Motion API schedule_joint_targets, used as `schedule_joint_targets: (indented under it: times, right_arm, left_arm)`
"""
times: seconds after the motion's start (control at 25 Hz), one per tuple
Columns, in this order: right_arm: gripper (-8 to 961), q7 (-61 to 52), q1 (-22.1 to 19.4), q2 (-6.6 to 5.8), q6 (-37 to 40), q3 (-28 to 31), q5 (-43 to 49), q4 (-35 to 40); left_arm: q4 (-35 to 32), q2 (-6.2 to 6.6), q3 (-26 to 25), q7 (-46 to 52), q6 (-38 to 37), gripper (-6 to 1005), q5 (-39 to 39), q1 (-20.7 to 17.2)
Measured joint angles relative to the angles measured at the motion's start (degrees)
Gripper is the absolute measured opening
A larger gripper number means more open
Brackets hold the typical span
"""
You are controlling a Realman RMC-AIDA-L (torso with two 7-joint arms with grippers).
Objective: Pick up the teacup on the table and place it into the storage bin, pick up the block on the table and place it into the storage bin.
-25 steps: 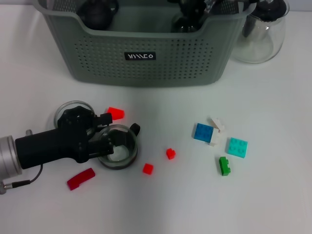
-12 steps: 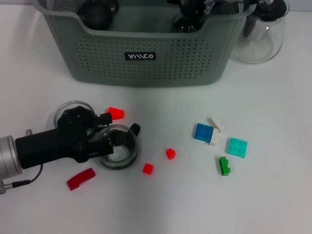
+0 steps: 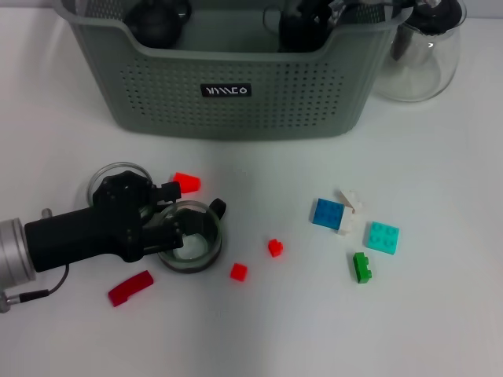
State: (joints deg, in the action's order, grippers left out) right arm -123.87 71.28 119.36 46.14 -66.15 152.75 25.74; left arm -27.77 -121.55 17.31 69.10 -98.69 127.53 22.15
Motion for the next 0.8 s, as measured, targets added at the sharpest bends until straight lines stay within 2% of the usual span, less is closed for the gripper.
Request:
schedule_joint_targets:
  times: [0.24,0.36,0.64,0.8]
  right_arm:
    - [263,0.01,0.00,0.02,0.21,-0.33,0.00,0.98]
    - [310,-0.19,-0.36,0.08,2.17,-0.03,-0.09,4.22]
    - [421,-3.12,-4.50,0.82,12.27,-0.21,-1.62,23.14]
    - [608,-4.08,-6.73,0.52,19.36,0.56,-6.69,33.72]
  left_arm:
    - [0.00,0.00,0.00,0.11,-0.07,703,0.00,0.00]
    - [0.00,0.00,-0.04,0.17,-0.20,703,0.00,-0.13]
    - [0.00,0.16,-0.34,0.30,-0.50,701,0.00,-0.30]
    - [-0.20,0.29,-0.35,0.32,-0.68,701,0.00,-0.32]
